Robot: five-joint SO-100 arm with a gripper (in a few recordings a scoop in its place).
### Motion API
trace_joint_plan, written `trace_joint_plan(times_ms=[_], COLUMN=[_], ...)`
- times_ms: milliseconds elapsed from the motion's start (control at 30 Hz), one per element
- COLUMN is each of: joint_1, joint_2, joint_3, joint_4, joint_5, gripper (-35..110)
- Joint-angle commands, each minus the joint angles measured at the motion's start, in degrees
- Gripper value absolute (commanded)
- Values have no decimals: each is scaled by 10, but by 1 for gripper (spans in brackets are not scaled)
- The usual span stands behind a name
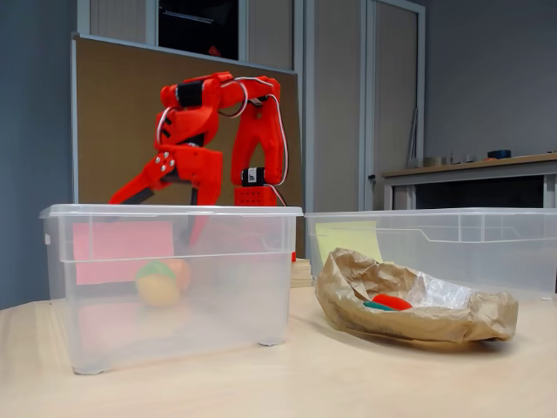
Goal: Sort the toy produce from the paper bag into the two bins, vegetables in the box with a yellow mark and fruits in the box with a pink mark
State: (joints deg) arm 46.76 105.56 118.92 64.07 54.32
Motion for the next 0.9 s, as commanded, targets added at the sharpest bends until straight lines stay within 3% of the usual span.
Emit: trace_joint_plan(times_ms=[0, 267, 533, 667, 867], joint_1=[-43, -265, -445, -515, -562], joint_2=[90, 184, 96, -4, -178], joint_3=[-19, -39, -110, -131, -153], joint_4=[25, -14, -32, -55, -92], joint_5=[-24, -73, -69, -14, 158], gripper=[47, 44, 41, 41, 41])
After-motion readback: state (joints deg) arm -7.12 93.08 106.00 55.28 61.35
